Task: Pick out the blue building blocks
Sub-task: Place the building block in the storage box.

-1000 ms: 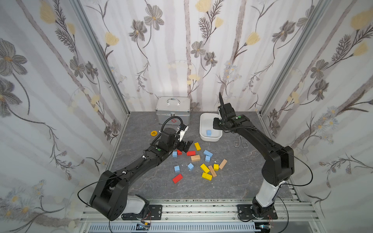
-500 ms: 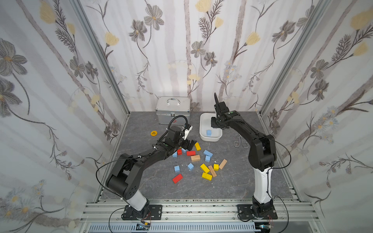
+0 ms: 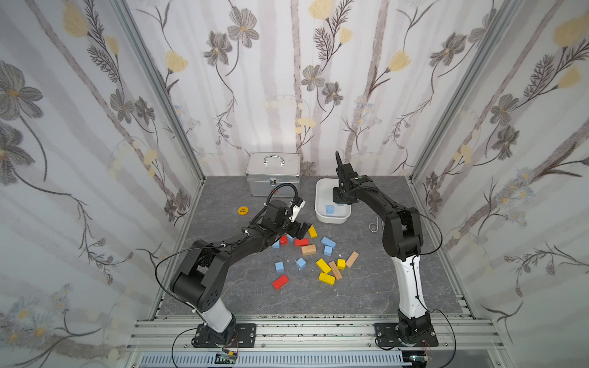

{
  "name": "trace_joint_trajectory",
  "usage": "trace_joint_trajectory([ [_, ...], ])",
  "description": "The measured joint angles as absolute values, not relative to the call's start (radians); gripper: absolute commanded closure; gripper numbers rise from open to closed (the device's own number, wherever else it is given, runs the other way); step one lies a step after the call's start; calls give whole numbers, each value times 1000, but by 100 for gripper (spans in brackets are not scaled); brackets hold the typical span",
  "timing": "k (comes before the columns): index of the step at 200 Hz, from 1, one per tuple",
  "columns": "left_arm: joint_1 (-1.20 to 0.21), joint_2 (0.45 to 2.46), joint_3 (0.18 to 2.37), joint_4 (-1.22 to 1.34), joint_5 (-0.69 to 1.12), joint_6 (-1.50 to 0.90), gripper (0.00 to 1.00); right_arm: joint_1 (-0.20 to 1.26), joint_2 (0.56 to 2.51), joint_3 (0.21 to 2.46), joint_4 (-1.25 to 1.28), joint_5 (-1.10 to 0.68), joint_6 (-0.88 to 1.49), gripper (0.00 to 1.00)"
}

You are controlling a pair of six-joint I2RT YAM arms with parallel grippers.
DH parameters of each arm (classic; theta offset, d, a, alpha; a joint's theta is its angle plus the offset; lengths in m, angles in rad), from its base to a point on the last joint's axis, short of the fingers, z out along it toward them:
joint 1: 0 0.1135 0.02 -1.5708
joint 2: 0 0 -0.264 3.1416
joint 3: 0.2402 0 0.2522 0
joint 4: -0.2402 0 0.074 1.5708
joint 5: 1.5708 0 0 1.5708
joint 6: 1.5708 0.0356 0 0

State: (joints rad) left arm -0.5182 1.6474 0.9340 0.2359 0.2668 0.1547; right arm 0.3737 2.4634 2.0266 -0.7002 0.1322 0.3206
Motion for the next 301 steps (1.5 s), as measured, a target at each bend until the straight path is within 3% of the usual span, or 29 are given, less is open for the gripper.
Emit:
trace_joint_trajectory([
  [113, -519, 1647, 931, 200, 275, 195, 0, 372, 2572, 2089, -701, 119, 349, 94],
  [128, -518, 1647, 931, 197, 279, 200, 0, 372, 2578, 2090, -701, 109, 355, 86],
  [201, -518, 1647, 931, 190, 284, 202, 0, 370, 2588, 2092, -701, 106, 376, 73],
  [239, -519, 1646, 931, 187, 285, 203, 0, 368, 2591, 2093, -701, 105, 381, 60],
  [301, -519, 1643, 931, 168, 285, 205, 0, 365, 2591, 2094, -701, 102, 382, 56],
])
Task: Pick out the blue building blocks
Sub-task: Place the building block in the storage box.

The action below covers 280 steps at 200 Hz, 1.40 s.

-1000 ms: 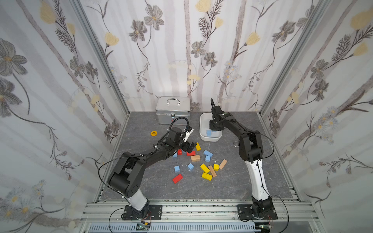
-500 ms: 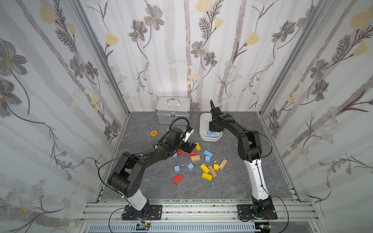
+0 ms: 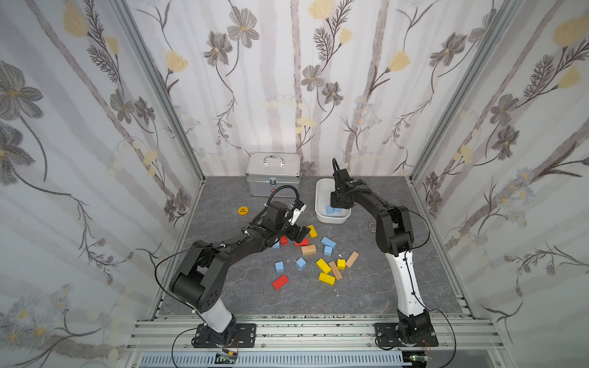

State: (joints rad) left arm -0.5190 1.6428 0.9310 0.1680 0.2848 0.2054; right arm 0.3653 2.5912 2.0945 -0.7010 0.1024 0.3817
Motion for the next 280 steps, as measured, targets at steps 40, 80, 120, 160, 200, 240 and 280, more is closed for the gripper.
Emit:
trace_joint_trajectory([
  [40, -519, 1635, 931, 160, 285, 206, 0, 365, 2583, 2094, -701, 102, 382, 56],
  [80, -518, 1629, 931, 160, 285, 206, 0, 365, 2555, 2094, -701, 103, 382, 47],
  [120, -518, 1607, 931, 160, 285, 206, 0, 372, 2508, 2092, -702, 108, 381, 38],
  [160, -518, 1576, 931, 160, 293, 206, 0, 390, 2437, 2078, -701, 127, 381, 33],
  [200, -522, 1509, 931, 155, 304, 215, 0, 421, 2346, 2012, -702, 157, 380, 26],
  [240, -540, 1420, 902, 124, 303, 236, 0, 464, 2246, 1922, -699, 183, 383, 20],
  [280, -565, 1328, 851, 69, 286, 241, 0, 508, 2140, 1823, -696, 188, 408, 19],
])
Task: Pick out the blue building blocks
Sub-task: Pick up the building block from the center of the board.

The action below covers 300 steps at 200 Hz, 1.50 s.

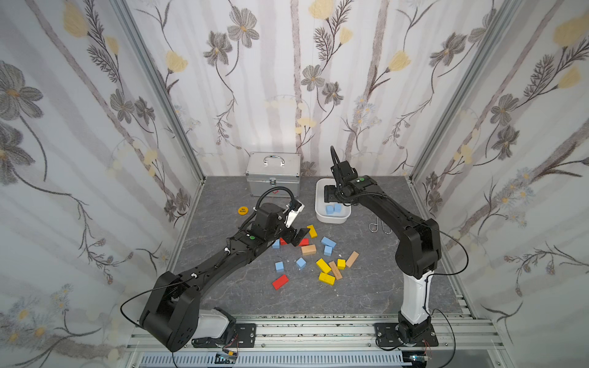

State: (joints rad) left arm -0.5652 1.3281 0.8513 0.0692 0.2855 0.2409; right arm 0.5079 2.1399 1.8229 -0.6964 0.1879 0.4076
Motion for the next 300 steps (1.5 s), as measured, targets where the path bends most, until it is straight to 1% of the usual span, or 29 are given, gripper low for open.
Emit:
trace_joint_trajectory([
  [50, -593, 1215, 794, 17, 262, 241, 0, 566, 2024, 1692, -694, 189, 451, 20],
  [137, -632, 1110, 696, -60, 210, 258, 0, 665, 1886, 1427, -652, 196, 565, 21],
  [229, -665, 1053, 634, -81, 157, 219, 0, 711, 1855, 1254, -602, 176, 658, 21],
  [300, -666, 1089, 612, -71, 149, 209, 0, 726, 1886, 1204, -560, 129, 674, 24],
])
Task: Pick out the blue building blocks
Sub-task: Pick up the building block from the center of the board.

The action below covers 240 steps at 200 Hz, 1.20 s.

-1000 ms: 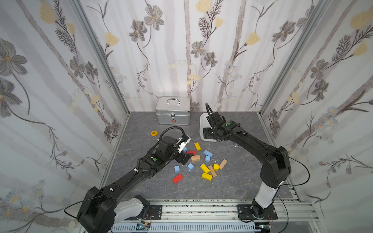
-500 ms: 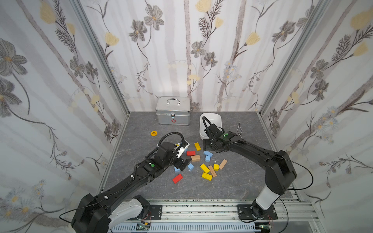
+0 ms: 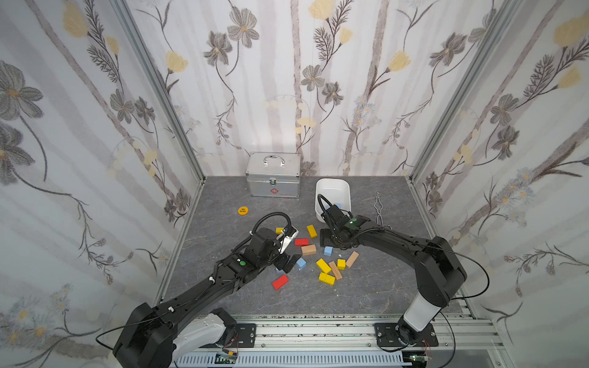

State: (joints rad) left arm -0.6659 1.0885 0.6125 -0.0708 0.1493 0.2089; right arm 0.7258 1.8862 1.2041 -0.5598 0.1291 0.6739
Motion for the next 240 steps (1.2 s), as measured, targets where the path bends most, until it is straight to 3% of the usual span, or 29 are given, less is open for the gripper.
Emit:
trace_joint_trajectory([
  [179, -665, 1145, 610, -56, 154, 210, 0, 727, 2019, 1195, -543, 99, 714, 31],
  [240, -664, 1155, 610, -56, 154, 215, 0, 710, 2030, 1202, -533, 99, 722, 38],
])
